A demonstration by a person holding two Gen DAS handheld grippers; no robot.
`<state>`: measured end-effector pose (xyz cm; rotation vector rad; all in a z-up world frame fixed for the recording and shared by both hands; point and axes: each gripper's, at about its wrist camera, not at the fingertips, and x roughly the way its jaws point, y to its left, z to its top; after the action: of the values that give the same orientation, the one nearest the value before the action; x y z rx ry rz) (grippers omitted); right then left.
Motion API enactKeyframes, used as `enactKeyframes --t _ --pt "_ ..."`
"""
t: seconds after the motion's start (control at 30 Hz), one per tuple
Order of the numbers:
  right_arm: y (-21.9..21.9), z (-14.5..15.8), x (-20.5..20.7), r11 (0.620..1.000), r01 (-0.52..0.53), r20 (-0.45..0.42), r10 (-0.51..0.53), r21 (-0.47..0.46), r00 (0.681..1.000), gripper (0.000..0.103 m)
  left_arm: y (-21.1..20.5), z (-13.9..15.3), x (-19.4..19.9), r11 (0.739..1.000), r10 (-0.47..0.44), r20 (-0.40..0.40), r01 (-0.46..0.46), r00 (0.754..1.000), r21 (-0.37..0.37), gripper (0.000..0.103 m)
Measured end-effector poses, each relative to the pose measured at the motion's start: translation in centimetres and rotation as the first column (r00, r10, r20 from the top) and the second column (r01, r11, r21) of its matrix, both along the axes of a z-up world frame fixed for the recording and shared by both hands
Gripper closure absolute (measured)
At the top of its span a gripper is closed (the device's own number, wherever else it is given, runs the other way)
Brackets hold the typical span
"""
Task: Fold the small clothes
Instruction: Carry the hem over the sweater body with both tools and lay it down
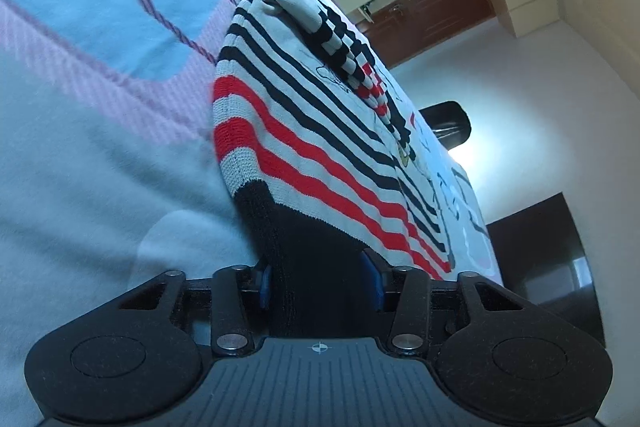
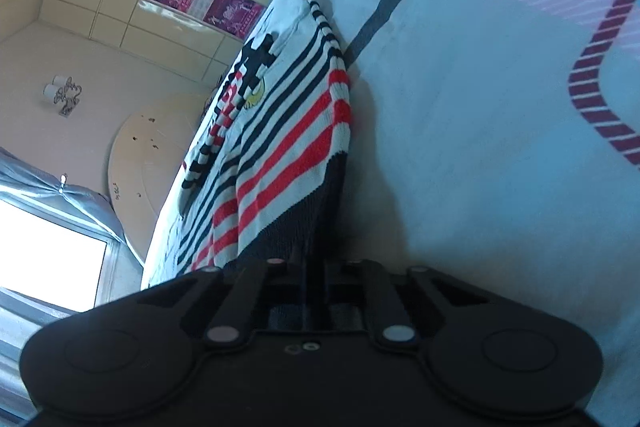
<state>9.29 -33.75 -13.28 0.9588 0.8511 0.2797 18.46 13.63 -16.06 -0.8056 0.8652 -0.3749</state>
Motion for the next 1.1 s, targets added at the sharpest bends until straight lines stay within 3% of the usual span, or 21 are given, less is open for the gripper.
enactKeyframes --t 0.03,0.07,0.13,0.37,0.47,0.63,0.73,0.83,1.1 --pt "0.0 0.0 0.0 1.0 -0.002 0.002 0.002 -0.006 1.0 0.096 -0.2 -0.2 0.1 0.999 0.011 -0.011 -0.01 1.0 0.031 0.093" --pt "0.1 0.0 0.0 1.0 -0.004 0.004 0.004 -0.012 1.0 0.097 -0.1 -0.6 0.0 0.999 0.026 -0.023 -0.025 0.999 0.04 0.095" --pt "0.0 -0.1 -0.1 1.0 -0.008 0.006 0.008 -0.008 1.0 0.097 0.5 -1.4 -0.4 0.998 0.056 -0.013 -0.056 0.998 -0.015 0.095" --pt "-0.1 -0.2 0.5 0.999 -0.047 0.015 0.048 -0.025 0.999 0.099 0.1 -1.1 -0.7 0.998 0.054 0.029 -0.055 0.998 0.037 0.096" --pt "0.4 1.1 0.0 0.994 -0.046 0.055 0.052 -0.098 0.997 0.097 0.3 -0.6 -1.2 0.995 0.083 0.05 -0.086 0.995 0.045 0.098" --pt "-0.4 3.1 -1.5 0.992 -0.034 0.143 0.051 -0.121 0.988 0.097 1.7 1.4 -3.4 0.99 0.118 0.13 -0.126 0.984 0.057 0.098" --pt "-0.5 1.5 -1.0 0.986 -0.055 0.07 0.067 -0.16 0.995 0.097 1.7 0.0 -2.8 0.987 0.098 0.073 -0.106 0.993 0.119 0.098" --pt "-0.9 0.8 -1.0 0.994 -0.035 0.067 0.042 -0.104 0.997 0.097 2.3 -1.1 -3.0 0.989 0.132 0.066 -0.136 0.989 0.06 0.098" --pt "-0.8 2.2 -1.0 0.992 -0.032 0.11 0.046 -0.126 0.993 0.097 1.9 -0.2 -3.2 0.987 0.152 0.096 -0.157 0.984 0.042 0.098"
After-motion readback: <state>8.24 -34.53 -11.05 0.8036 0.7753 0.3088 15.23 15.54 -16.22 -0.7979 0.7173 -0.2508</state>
